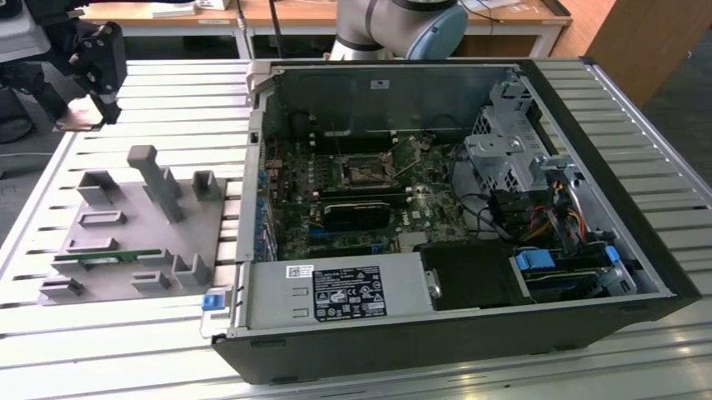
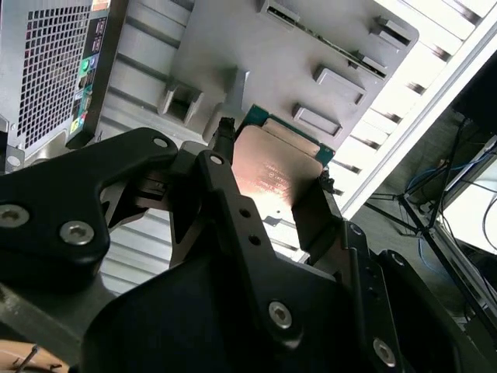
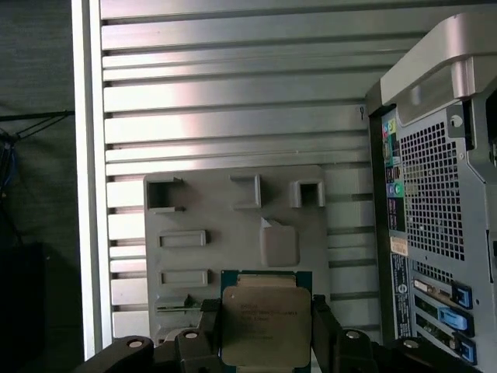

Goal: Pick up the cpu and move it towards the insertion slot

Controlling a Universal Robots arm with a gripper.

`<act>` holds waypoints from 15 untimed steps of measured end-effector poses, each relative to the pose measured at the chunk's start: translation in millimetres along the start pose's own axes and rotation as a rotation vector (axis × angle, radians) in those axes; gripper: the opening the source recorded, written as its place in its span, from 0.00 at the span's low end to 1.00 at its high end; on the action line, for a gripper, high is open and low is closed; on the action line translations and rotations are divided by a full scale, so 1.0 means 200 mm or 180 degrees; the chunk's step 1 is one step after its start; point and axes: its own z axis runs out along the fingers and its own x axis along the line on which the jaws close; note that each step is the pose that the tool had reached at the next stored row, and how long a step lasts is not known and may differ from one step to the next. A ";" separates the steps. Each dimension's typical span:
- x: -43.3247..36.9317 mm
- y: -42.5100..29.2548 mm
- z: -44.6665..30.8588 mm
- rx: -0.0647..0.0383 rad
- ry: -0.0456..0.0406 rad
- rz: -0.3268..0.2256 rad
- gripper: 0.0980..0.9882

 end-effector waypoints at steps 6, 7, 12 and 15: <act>-0.052 0.004 0.000 0.0000 0.0000 0.0000 0.51; -0.060 0.004 0.000 0.0000 0.0000 0.0000 0.51; -0.100 0.007 0.000 0.0000 0.0000 0.0000 0.51; -0.124 0.009 -0.001 0.0000 0.0000 0.0000 0.51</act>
